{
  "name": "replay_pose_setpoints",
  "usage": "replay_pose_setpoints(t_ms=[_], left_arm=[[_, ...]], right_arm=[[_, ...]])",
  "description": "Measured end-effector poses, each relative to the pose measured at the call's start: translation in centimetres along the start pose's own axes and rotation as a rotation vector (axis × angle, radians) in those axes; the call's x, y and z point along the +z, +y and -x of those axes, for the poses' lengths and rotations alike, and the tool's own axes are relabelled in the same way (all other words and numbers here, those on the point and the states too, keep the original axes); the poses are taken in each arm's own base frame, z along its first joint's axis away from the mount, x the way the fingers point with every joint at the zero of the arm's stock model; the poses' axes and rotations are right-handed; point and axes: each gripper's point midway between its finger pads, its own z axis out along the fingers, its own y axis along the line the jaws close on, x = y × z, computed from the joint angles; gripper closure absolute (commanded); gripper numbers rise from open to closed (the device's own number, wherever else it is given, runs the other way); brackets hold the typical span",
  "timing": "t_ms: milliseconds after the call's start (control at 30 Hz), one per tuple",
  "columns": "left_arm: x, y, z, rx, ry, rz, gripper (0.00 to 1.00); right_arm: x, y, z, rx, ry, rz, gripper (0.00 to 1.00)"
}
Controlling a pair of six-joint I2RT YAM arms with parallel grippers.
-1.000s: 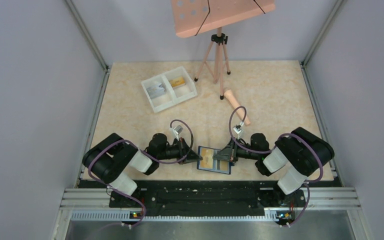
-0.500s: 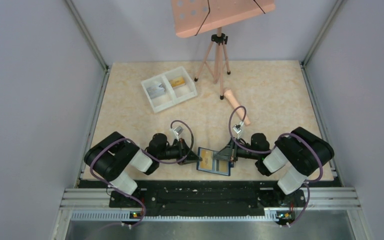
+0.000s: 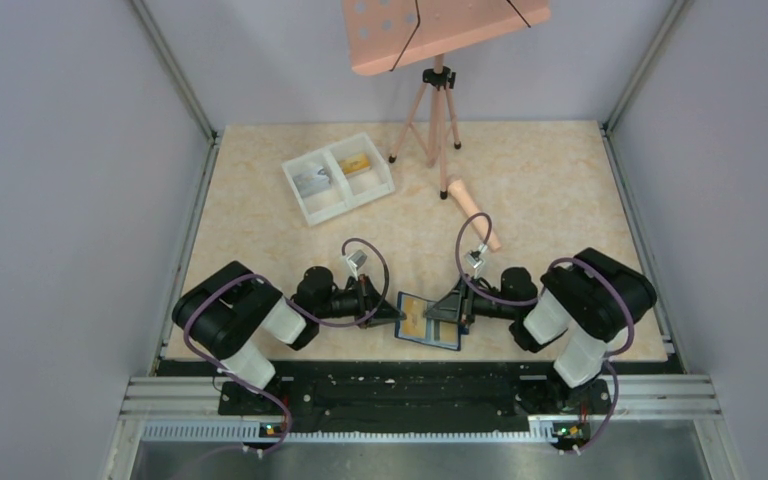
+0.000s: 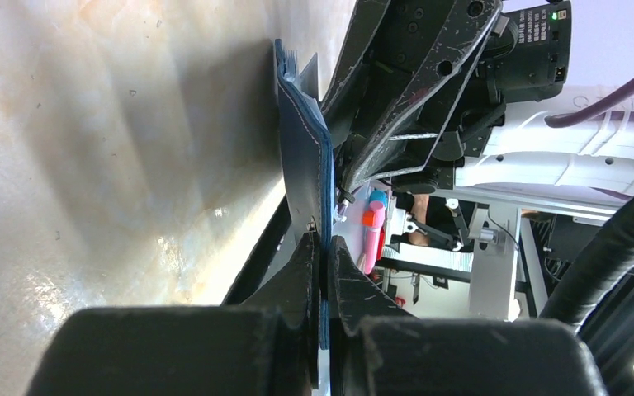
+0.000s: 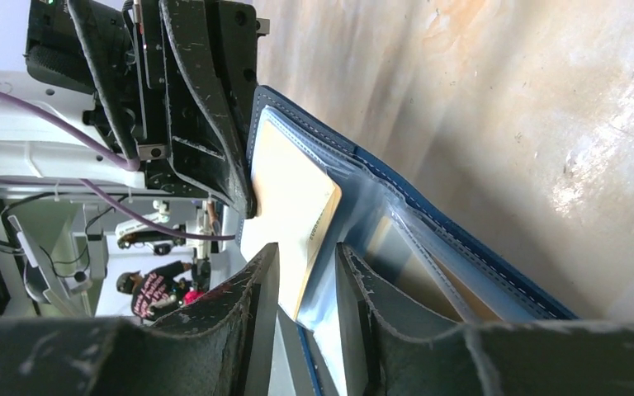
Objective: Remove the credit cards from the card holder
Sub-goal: Remove the credit card from the card holder.
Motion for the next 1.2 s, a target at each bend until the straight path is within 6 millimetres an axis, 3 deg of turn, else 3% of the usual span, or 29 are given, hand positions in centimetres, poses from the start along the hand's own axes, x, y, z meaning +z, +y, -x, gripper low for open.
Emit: replay_pose_setpoints(t_ms=[133,267,467,700,833,967,1033,1133,1200], left_arm=[[-0.01,-0.06,0.04,0.000,-0.002,-0.003,1.00],[0.00,-0.02,0.02,0.000,-0.001,-0.003,1.00],[-0.19,0.43,-0.06,-0.010,-0.006,0.009,0.78],[-0.24,0.44,0.07,-0.010,-0.010,0.008,0.71],[-0.25,0.47,0.10,-0.010,-0.011,0.010,0.77],[-0.29,0.76,0.03,-0.011,-0.009,0.021,1.00],[-0.30,0.75,0.01,-0.011,-0.009,0.022,1.00],[-0.32,0.71,0.01,-0.004,-0.009,0.021,1.00],[-0.33,0.67,0.02,-0.003,-0.009,0.020,1.00]], right_arm=[[0.25,0.08,-0.08,0.012,-0.001,0.017,0.77],[0.54,0.00,-0.36,0.043,0.003,0.031,1.00],[0.59,-0.08,-0.47,0.080,0.003,0.035,1.00],[0.46,-0.02,-0.51,0.067,-0.002,0.038,1.00],[0.46,-0.04,-0.51,0.064,-0.003,0.038,1.00],[0.46,-0.03,-0.50,0.064,-0.003,0.038,1.00],[0.46,-0.04,-0.51,0.064,-0.003,0.038,0.99],[0.46,-0.04,-0.48,0.065,-0.004,0.038,0.90],[0.45,-0.03,-0.51,0.066,-0.004,0.038,0.99]])
